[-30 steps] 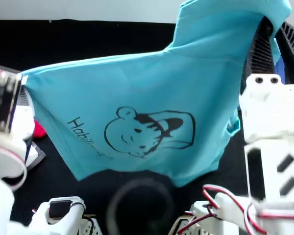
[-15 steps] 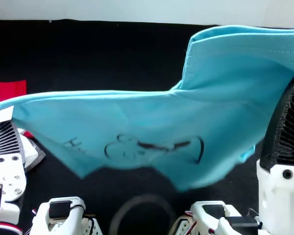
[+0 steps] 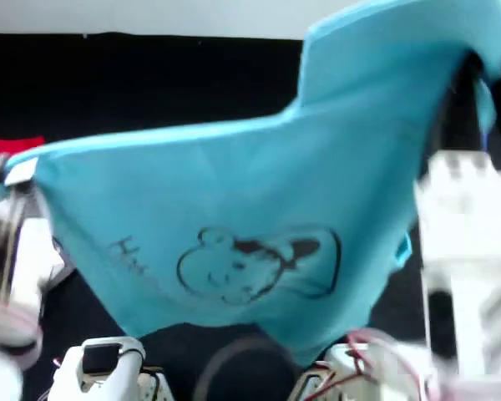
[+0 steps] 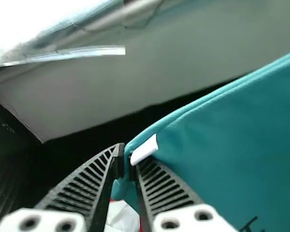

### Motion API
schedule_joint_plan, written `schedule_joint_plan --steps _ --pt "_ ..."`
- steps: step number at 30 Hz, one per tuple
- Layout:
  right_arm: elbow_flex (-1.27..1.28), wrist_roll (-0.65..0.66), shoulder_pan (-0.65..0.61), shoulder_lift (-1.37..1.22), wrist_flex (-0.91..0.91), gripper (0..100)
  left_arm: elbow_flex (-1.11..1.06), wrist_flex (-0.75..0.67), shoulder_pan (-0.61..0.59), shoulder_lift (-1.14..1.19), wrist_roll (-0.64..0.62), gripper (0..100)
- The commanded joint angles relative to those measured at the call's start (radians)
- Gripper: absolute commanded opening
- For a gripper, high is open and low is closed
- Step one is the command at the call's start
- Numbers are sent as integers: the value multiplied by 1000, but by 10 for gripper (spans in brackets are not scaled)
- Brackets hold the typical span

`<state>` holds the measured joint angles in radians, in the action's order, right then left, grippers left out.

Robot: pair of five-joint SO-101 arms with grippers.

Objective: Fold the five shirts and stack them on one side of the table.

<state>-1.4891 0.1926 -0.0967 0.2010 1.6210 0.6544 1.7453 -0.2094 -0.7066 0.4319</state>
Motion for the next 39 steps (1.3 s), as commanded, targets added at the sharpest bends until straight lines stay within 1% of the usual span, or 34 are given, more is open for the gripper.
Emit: schedule_joint_plan --steps 1,6,8,11,14,23,26,32,36,39 --pt "10 -8 7 -151 -15 6 -58 -20 1 116 58 9" --pt "8 -8 7 -390 7 6 -85 -44 1 305 97 9" --pt "2 -3 7 -487 -10 6 -79 -89 -25 397 98 9" --pt "1 -2 7 -607 -91 6 -79 -199 -67 516 98 9" --pt "7 -2 5 -693 -154 6 -79 -253 -79 608 98 9" --pt "7 -6 -51 -888 -148 6 -79 -367 -47 839 95 9" --pt "7 -8 -54 -935 -84 6 -85 -359 -47 903 95 9" --pt "-1 -8 -50 -1015 140 6 -85 -206 -41 1035 98 9" --pt "8 -8 -8 -1030 145 6 -85 -107 -41 1125 100 9" --pt "8 -8 -4 -1024 147 6 -81 -55 -42 1158 100 9"
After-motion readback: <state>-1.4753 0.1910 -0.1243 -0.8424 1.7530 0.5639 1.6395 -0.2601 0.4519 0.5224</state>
